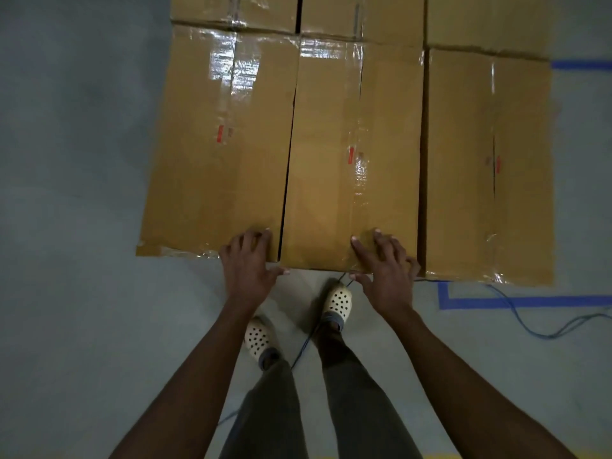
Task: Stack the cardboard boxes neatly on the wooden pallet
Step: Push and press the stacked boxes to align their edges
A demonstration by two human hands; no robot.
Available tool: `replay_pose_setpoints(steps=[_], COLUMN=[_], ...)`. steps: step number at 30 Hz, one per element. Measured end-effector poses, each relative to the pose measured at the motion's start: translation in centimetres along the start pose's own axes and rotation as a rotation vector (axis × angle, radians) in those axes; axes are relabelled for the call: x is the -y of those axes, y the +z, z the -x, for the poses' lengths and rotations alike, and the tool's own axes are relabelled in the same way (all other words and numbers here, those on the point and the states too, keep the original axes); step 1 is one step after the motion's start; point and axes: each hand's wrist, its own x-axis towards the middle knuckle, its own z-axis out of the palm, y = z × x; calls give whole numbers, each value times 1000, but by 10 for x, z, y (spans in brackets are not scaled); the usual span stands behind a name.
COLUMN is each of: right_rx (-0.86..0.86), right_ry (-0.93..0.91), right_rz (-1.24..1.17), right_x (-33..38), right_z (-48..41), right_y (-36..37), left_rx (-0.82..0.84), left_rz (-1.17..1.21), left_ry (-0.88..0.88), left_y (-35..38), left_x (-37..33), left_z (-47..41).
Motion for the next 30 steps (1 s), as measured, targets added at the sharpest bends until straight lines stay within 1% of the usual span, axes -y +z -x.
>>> replay_pose_setpoints(steps=[3,8,12,18,21,23,27,30], right_rx=[2,41,79,253,319,316,222,218], right_ry=[18,38,63,100,99,87,114,152], right_rz=[1,7,-13,-74,-109,-103,-155,-202], right_x=[6,10,18,26,27,28,36,46], right_z=[0,-2,-6,-7,-12,-17,-29,-36], right_y=[1,-4,-15,-33,-42,-49,-64,-70], left_rx=[24,42,89,220,251,254,315,297], left_rz=[-8,-111,-204,-220,-232,-219,-192,42], left_ry=[-27,27,33,-48,-58,-74,-96,-102], left_y=[-3,-4,-5,-22,-30,-34,-44,-48], left_x=[-2,-4,-10,-30,-36,-36,-41,-52], left_z=[-2,-7,-5,1,-3,-8,-23,-48])
